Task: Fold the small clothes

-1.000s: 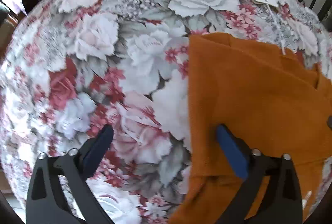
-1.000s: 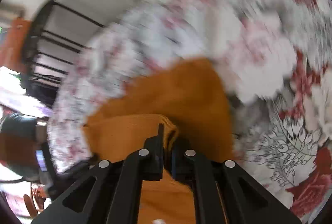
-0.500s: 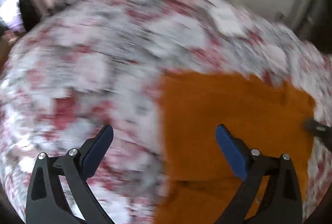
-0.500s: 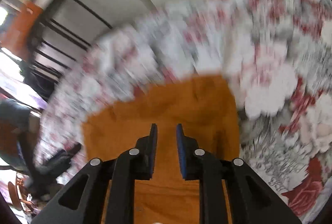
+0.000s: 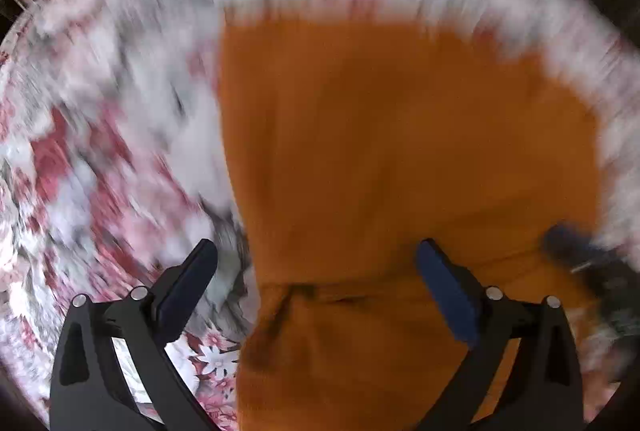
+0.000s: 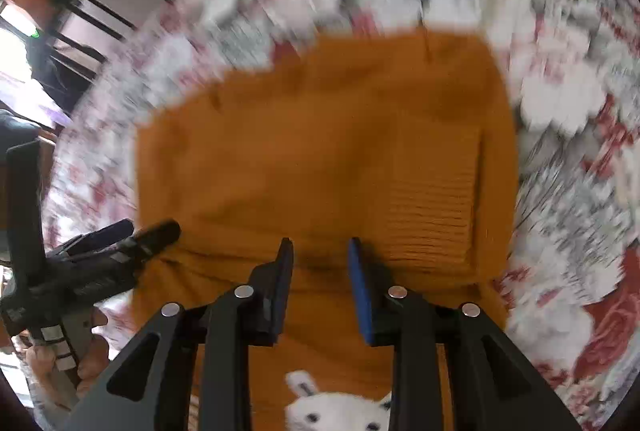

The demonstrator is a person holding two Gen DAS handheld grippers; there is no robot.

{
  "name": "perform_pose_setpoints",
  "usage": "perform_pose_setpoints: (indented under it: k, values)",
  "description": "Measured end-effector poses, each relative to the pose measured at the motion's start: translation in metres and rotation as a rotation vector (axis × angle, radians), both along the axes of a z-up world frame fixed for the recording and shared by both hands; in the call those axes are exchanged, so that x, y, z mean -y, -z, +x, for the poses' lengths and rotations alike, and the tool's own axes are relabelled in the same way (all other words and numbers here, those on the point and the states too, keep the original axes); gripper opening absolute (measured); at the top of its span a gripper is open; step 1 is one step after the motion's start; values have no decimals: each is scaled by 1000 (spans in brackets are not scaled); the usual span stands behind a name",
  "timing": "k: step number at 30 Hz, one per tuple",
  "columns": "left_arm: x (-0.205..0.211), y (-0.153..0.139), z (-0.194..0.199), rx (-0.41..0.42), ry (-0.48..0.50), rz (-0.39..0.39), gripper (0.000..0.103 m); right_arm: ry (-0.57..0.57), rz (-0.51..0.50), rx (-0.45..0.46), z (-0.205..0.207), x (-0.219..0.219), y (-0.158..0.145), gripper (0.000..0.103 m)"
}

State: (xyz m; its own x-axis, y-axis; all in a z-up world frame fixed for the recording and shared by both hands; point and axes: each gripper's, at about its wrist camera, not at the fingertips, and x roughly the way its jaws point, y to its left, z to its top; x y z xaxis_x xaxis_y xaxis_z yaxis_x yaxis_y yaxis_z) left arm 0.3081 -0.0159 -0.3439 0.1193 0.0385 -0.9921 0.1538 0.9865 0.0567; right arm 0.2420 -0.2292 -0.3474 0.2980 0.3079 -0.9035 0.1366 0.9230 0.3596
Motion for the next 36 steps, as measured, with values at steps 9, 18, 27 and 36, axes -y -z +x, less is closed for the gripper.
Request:
perform_pose_setpoints:
  k: [9, 18, 27, 36]
  values:
    - [29, -38, -18, 79, 76, -1, 98, -17, 22, 15, -8, -4, -20, 33]
    - [51, -30, -50, -13, 114, 33, 98, -7, 40, -16, -33, -1, -36, 35]
    - [28, -47, -140, -56, 205, 83, 98, -72, -22, -80, -109, -5, -41, 37]
    - [-3, -46, -217, -131, 127, 21, 99, -156, -160, -114, -183, -26, -33, 50]
